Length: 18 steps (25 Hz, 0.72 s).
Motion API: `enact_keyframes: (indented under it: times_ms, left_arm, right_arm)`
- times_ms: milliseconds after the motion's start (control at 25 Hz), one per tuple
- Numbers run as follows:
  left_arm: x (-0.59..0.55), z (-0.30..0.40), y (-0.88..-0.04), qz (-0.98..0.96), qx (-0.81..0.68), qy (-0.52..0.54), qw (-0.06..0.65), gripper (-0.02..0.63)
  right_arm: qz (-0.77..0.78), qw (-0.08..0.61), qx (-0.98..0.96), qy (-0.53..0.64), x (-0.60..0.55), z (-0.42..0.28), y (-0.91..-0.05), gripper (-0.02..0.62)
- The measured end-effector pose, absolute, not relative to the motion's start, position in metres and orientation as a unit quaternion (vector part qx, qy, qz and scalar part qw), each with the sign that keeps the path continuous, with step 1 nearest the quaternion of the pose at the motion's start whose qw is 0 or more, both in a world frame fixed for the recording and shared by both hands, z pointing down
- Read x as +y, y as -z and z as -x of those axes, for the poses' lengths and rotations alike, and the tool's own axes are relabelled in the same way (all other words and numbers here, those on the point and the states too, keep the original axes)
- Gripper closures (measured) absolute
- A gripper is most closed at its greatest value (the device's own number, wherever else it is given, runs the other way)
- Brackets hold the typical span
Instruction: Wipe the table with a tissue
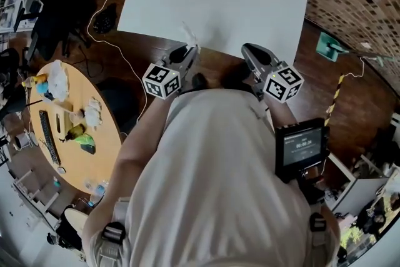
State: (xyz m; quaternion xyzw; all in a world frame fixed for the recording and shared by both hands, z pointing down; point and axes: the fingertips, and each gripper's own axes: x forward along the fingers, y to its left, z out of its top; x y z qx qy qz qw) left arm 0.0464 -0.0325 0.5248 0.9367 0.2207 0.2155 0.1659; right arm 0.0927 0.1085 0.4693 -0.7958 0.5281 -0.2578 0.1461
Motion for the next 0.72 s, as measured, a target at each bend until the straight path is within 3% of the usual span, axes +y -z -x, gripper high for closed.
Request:
enact_keyframes:
  times_ms: [720]
  left_arm:
    - [-0.039,-0.02,-0.515,-0.935,0.256,-0.198,0.145,0.546]
  right_arm:
    - [0.807,0.135,0.517,0.25,0.084,-0.051,-0.469,0.578]
